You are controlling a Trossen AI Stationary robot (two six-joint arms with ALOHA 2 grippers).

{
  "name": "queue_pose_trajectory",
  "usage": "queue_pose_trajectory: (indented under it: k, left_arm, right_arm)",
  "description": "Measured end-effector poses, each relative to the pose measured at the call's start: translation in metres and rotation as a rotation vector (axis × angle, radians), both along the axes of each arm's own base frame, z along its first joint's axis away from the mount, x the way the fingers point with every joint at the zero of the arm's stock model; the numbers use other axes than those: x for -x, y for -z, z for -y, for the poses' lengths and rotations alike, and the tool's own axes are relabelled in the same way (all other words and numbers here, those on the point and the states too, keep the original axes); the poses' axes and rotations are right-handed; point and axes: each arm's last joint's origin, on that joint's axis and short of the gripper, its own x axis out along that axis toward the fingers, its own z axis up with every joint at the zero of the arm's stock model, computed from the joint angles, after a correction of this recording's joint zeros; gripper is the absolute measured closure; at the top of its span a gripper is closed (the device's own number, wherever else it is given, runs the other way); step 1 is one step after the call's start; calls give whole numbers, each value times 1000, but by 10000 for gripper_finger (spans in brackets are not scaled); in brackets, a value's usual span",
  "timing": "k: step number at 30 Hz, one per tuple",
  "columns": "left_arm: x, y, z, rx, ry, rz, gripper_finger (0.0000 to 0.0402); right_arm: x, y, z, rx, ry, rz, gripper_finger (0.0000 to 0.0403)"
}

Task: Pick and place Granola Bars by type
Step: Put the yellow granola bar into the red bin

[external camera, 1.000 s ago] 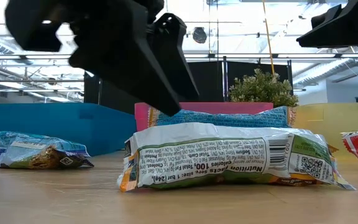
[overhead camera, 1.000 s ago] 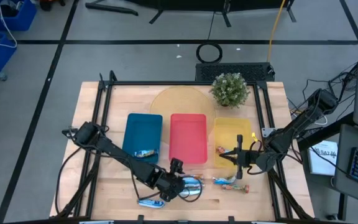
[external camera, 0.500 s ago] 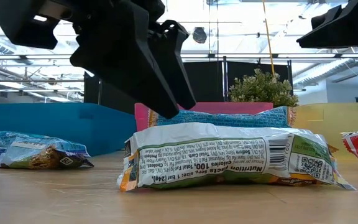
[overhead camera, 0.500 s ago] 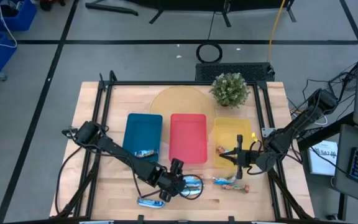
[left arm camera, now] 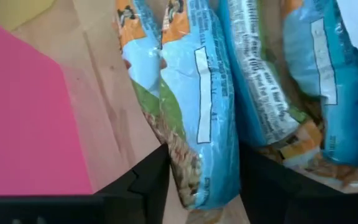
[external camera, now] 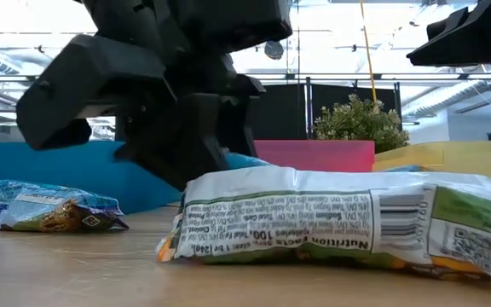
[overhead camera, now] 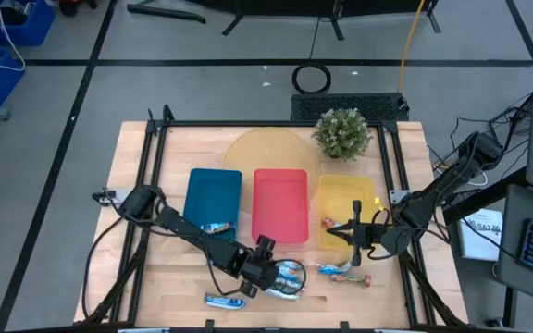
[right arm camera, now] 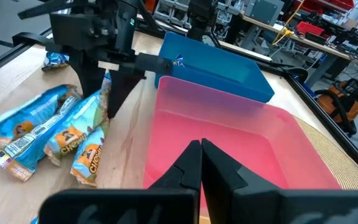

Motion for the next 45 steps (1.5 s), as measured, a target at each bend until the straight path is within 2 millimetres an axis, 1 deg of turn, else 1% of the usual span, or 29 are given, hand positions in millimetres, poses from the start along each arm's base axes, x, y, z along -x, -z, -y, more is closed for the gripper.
queue_pose_trajectory:
  k: [3, 10, 11, 16, 18, 20, 23, 25, 26, 29, 31, 33, 35, 38, 40, 42, 45]
  left_arm:
    - [2, -5, -1, -2, 9, 2, 258]
    - [5, -18, 0, 4, 16, 20, 346]
    - [6, -21, -1, 5, 22, 18, 352]
    - [9, -44, -2, 20, 46, 70, 356]
    - [11, -57, -4, 8, 48, 108, 357]
    - [13, -70, -7, -30, 14, 158, 358]
    - [15, -91, -23, -85, -88, 230, 358]
    - [12, -99, -39, -94, -181, 262, 358]
    - [10, -101, -49, -94, -226, 257, 359]
    - [3, -96, -77, -54, -345, 227, 359]
    - [-1, -85, -94, -39, -418, 197, 360]
    - [-1, -69, -110, -24, -468, 148, 360]
    - [2, -55, -120, 13, -495, 114, 360]
    - [5, -39, -127, 119, -482, 118, 361]
    - [9, -29, -129, 147, -468, 101, 361]
    - [10, -25, -129, 167, -461, 95, 359]
    - [10, -26, -127, 225, -433, 82, 335]
  right_arm:
    - [0, 0, 0, 0, 0, 0, 403]
    - [0, 0, 0, -1, 0, 1, 403]
    - [0, 0, 0, -2, 0, 2, 403]
    - [0, -1, 0, -4, 0, 4, 403]
    - [0, -1, 0, -5, 0, 5, 403]
    - [0, -1, 0, -6, 0, 6, 403]
    - [0, -1, 0, -6, 0, 6, 403]
    - [0, -1, 0, -6, 1, 6, 403]
    - [0, -1, 0, -7, 0, 7, 403]
    - [0, -1, 0, -9, 0, 9, 403]
    - [0, -1, 0, -11, 0, 12, 403]
    - [0, -1, 0, -10, 0, 11, 403]
    - [0, -1, 0, -9, 0, 10, 403]
    - [0, -1, 0, -6, 0, 6, 403]
    - [0, -1, 0, 0, -2, 6, 403]
    - [0, -1, 0, 2, -3, 5, 403]
    - [0, -1, 0, 1, -2, 6, 403]
